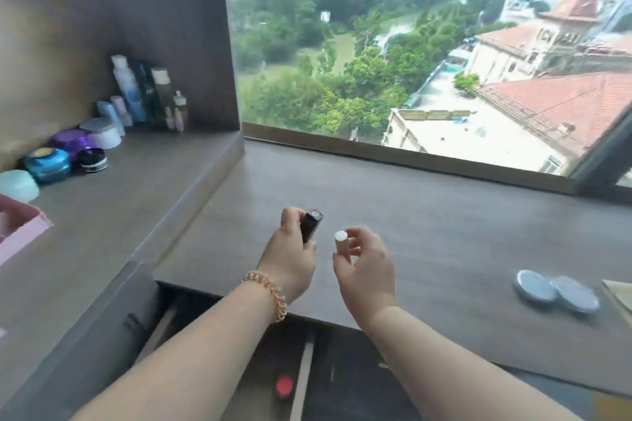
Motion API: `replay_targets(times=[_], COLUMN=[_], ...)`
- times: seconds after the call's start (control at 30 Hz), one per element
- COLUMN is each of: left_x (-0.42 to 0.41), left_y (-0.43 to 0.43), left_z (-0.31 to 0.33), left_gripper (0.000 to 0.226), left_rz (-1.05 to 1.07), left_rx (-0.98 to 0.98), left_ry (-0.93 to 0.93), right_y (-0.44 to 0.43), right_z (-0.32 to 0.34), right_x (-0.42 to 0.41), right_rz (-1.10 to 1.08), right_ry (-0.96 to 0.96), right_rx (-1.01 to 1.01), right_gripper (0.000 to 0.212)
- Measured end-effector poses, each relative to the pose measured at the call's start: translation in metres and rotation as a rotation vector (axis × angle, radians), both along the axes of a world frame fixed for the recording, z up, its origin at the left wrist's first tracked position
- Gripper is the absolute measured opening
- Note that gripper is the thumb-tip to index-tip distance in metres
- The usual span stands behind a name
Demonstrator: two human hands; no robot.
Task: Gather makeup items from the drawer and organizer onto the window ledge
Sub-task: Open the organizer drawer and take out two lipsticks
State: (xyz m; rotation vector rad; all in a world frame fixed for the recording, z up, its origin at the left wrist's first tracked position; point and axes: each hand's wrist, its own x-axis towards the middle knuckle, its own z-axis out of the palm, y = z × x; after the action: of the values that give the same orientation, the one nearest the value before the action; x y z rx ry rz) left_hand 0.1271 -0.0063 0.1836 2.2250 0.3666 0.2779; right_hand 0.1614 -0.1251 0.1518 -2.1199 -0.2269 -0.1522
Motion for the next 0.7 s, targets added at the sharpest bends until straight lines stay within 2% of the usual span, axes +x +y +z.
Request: replay_targets(times=[0.1,0.3,0.37,0.47,0.6,0.7], left_x=[0.035,0.097,0.114,0.131,0.144,0.164], left_y=[-0.085,-0.254,-0.304,-0.349,-0.369,-0.371], left_z=[-0.01,-0.044,-0.062,-0.083,-0.093,-0.102], left_gripper=[0.022,0.015,0.012,0.016,0.021,0.015], left_rz=[-0.054,0.024,0.045,0.074,0.01,0.014], left_rx=[-0.044,-0.149,-0.126,-0.049,-0.122,-0.089], left_ry=[-0.009,0.007,0.062,0.116,0.181,0.18], right_y=[-0.084,-0.266,-0.318,-0.364,-0.386,-0.39], right_z=[-0.014,-0.045,-0.053,-0.06,-0.071,-0.085], right_x=[0.014,0.056,0.074,0.101,0.127,0.15], right_rz=[-0.076,-0.201,-0.22,-0.212,-0.164,-0.153], right_ry=[0.015,0.024,0.055,0.101,0.115,0.131], right_rx=[-0.026,-0.144,-0.164,-0.147,-0.164,-0.185], right_gripper=[0.023,0.026,0.027,0.023,0.018,0.017])
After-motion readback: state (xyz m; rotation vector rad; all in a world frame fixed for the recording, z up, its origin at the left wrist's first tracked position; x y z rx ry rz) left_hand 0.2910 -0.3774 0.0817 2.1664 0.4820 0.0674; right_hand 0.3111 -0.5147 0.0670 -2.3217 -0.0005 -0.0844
